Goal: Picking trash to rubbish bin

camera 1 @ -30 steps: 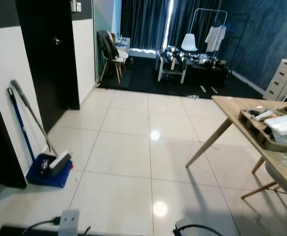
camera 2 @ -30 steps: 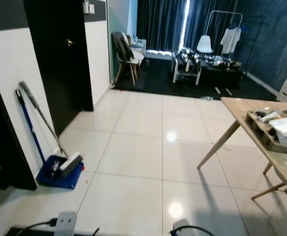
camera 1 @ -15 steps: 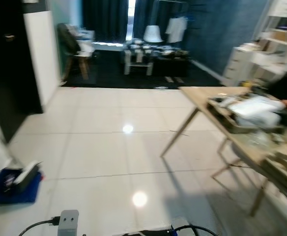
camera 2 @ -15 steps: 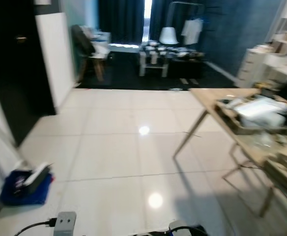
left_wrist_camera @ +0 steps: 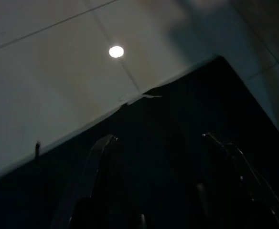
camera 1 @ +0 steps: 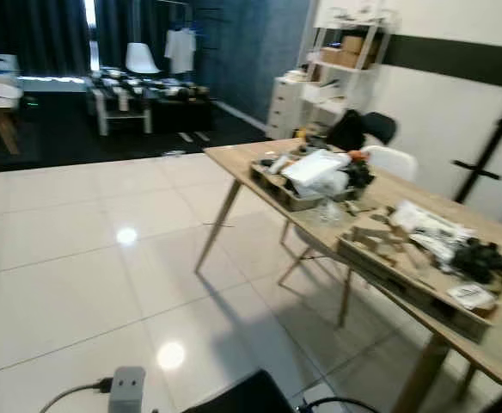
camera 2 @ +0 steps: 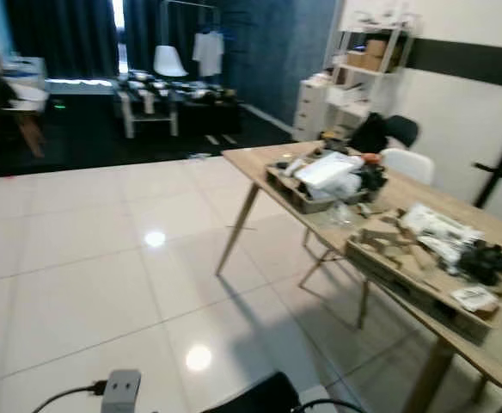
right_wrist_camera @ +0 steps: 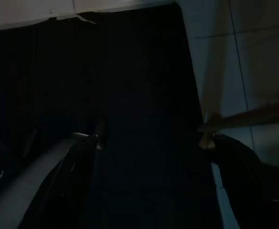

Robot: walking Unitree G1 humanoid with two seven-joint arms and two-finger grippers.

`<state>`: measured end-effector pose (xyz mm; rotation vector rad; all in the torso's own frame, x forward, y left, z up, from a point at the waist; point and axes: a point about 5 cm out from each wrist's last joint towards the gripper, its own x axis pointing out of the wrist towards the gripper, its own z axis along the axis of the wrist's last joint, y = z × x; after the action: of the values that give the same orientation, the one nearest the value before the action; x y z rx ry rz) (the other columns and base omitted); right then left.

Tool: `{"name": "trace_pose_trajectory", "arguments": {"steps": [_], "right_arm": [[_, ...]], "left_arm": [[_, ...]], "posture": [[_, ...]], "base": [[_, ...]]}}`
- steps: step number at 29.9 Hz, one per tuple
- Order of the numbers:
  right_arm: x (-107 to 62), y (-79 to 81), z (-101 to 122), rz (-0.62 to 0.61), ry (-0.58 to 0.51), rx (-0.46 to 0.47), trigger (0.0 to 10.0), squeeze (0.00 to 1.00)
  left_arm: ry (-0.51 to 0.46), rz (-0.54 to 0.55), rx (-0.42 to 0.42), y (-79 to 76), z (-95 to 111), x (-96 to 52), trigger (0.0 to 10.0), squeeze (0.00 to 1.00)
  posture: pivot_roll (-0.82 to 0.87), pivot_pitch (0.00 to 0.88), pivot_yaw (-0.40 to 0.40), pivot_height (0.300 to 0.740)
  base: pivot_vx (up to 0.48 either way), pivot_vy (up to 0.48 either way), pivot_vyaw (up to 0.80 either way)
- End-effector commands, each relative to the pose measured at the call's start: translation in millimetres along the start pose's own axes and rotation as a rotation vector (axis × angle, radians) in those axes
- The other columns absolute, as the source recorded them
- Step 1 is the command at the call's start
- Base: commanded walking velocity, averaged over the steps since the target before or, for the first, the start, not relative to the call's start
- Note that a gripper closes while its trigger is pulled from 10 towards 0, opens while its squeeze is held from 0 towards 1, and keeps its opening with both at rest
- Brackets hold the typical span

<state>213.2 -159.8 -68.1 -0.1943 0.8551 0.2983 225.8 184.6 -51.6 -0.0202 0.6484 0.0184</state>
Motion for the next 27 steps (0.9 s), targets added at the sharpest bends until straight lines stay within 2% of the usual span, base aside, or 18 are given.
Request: {"name": "trace_pose_trajectory", "arguments": {"steps": [1,12,22,27], "right_arm": [[-0.8,-2.1,-2.6,-0.009,0.008,0.013,10.0,0.0],[-1.2,-1.9,-5.4,-0.008,0.019,0.027,10.0,0.0],[-1.2,-6.9,-5.5,-0.057,0.032,0.134,10.0,0.0],[-1.5,-6.6,-6.9,-0.058,0.032,0.14,10.0,0.0]], "left_arm": [[0.002,-0.009,0.005,-1.3,-1.4,-0.5,10.0,0.0],[0.003,-0.015,0.014,-1.6,-3.0,-1.6,10.0,0.0],[0.013,-0.002,0.031,1.9,0.8,0.5,10.0,0.0],[0.014,0.002,0.033,3.1,1.0,0.5,10.0,0.0]], "posture": [[0.06,0.0,-0.074,0.74],[0.06,0.008,-0.074,0.74],[0.05,0.021,-0.065,0.74],[0.06,0.026,-0.064,0.74]], "base": [[0.0,0.0,-0.8],[0.0,0.0,-0.8],[0.0,0.0,-0.8],[0.0,0.0,-0.8]]}}
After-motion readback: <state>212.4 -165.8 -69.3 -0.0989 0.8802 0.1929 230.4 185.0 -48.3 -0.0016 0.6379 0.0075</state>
